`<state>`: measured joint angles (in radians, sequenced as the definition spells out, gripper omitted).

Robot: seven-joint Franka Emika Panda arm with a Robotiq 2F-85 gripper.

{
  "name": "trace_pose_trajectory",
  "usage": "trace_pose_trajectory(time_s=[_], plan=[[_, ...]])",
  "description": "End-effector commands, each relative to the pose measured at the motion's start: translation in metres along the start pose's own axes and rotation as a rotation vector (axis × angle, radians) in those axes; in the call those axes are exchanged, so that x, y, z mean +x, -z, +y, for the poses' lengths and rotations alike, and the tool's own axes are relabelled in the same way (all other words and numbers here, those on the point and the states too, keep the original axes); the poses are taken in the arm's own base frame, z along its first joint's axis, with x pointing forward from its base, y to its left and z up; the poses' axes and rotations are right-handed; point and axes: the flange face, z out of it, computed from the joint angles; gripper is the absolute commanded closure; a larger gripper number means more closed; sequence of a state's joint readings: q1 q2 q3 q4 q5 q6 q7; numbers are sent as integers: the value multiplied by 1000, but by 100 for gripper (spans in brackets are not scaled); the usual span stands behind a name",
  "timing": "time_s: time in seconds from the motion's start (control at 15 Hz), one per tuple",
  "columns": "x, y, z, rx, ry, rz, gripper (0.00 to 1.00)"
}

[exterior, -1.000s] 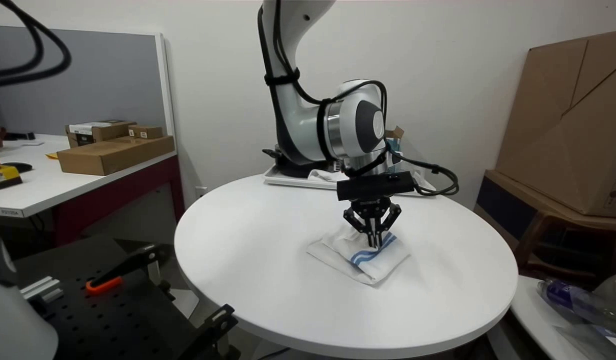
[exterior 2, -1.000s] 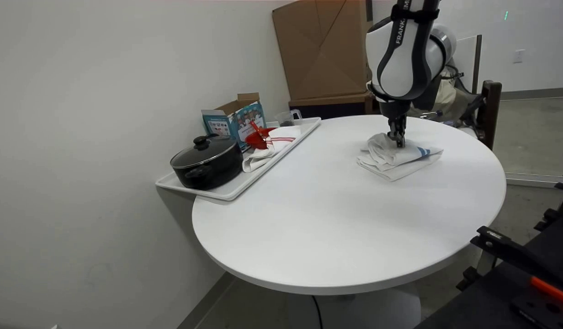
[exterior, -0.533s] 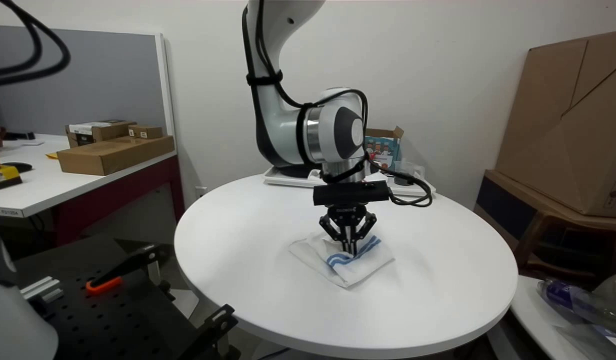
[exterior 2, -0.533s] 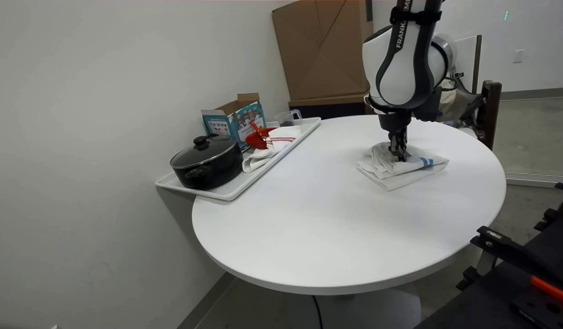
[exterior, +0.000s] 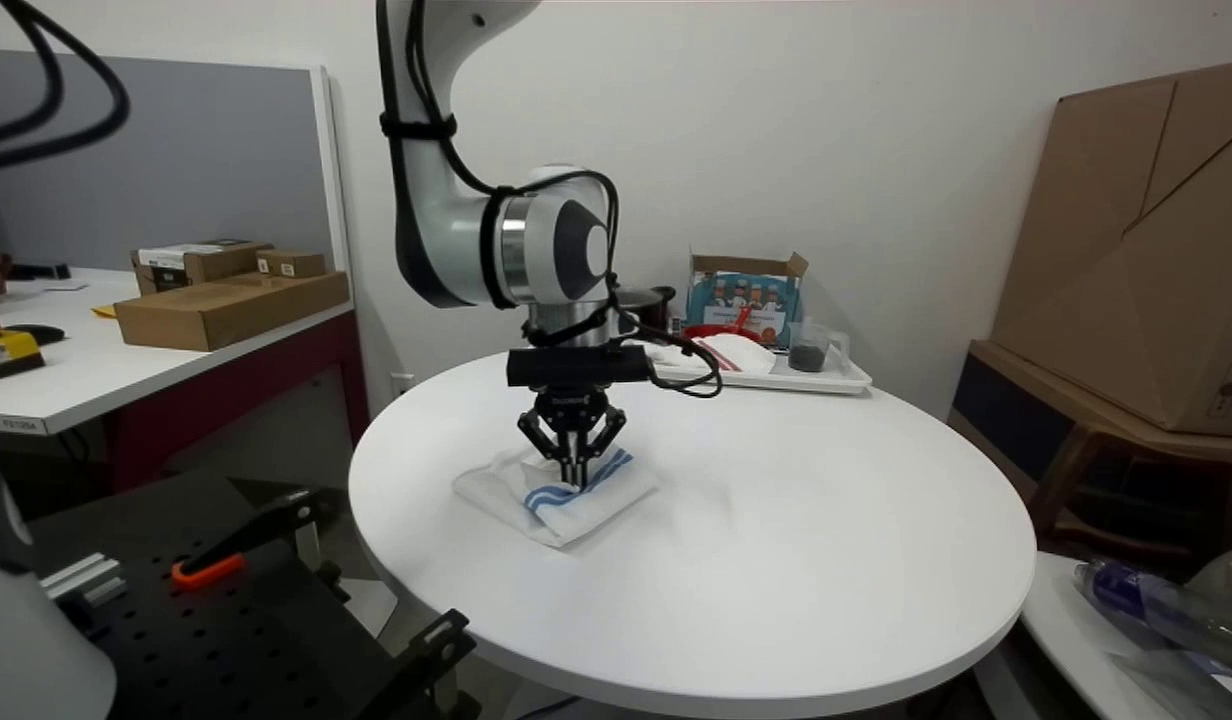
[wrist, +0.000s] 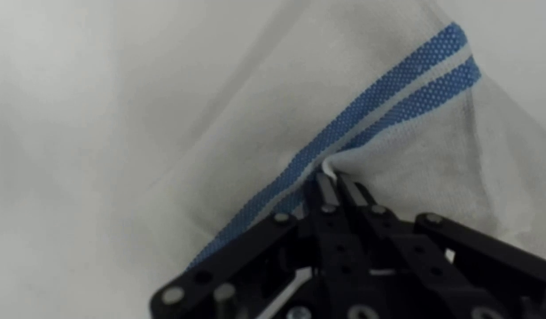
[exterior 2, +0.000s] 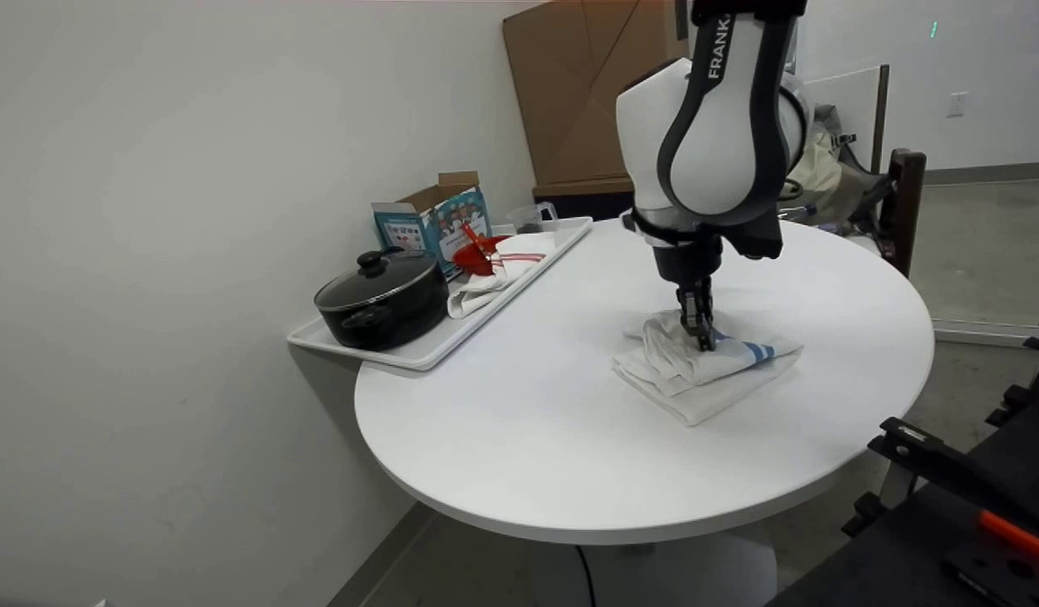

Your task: Use the white towel to wipe the table

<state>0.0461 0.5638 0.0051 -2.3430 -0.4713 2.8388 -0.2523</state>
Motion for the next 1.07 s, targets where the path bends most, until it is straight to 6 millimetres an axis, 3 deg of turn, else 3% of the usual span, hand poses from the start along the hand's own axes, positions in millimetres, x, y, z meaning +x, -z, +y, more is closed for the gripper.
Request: trace_pose_trajectory(time_s=[0.0, 0.27, 0.4, 0.67, 0.93, 1.0], plan=[[30, -15, -38, 10, 20, -6, 92], [66, -8, -41, -30, 19, 16, 92], [80, -2, -32, -50, 16, 33, 92], [90, 14, 18, -95, -34, 70, 92], [67, 29, 92, -106, -170, 68, 90], [59, 31, 108, -89, -218, 43, 65]])
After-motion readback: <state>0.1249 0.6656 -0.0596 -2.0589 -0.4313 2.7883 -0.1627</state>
